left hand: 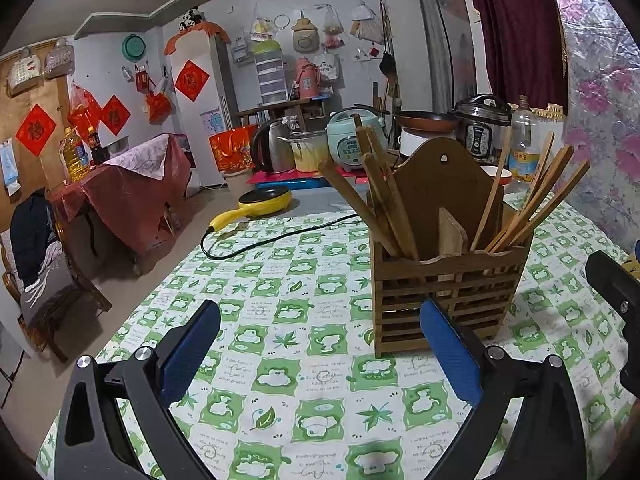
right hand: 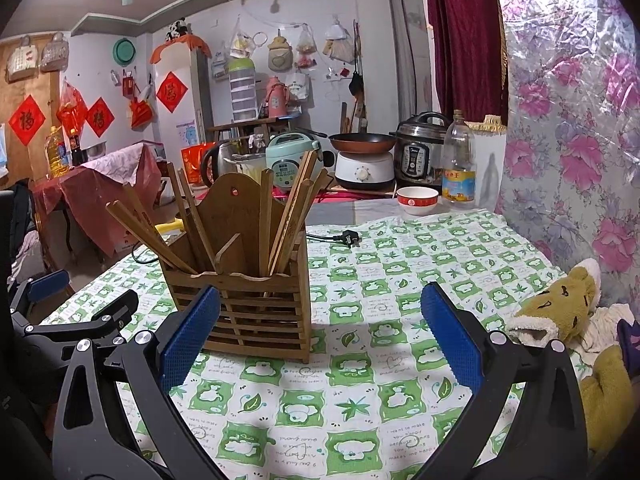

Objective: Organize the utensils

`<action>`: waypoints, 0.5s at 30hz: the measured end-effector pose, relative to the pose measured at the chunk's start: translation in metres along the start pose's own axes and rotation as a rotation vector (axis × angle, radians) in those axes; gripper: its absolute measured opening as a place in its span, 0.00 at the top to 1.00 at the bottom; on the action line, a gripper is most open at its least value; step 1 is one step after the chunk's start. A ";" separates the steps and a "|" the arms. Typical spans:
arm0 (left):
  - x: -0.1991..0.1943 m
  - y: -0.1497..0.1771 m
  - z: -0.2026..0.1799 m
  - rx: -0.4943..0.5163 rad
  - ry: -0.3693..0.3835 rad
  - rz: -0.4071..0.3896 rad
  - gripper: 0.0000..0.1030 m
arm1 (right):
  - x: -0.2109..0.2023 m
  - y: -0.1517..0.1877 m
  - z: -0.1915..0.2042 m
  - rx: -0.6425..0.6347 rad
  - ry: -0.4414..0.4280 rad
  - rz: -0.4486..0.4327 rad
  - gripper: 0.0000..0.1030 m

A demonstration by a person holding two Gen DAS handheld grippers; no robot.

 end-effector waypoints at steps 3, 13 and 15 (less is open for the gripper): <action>0.002 0.001 0.001 -0.008 0.006 0.010 0.05 | 0.000 0.000 0.000 -0.001 0.000 0.001 0.06; 0.001 0.000 0.003 -0.009 -0.002 0.006 0.05 | -0.001 -0.001 0.000 -0.001 0.001 0.001 0.06; 0.001 0.000 0.003 -0.010 -0.002 0.007 0.05 | -0.001 0.000 0.000 -0.001 0.000 0.001 0.06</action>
Point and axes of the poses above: each gripper's, at about its wrist camera, not at the fingertips, and x roughly the way its jaws point, z to its left, y to its underside, the point moved 4 cm from there along x, roughly the way its jaws point, and after that the axes turned 13 degrees about x, right-handed, at the moved point
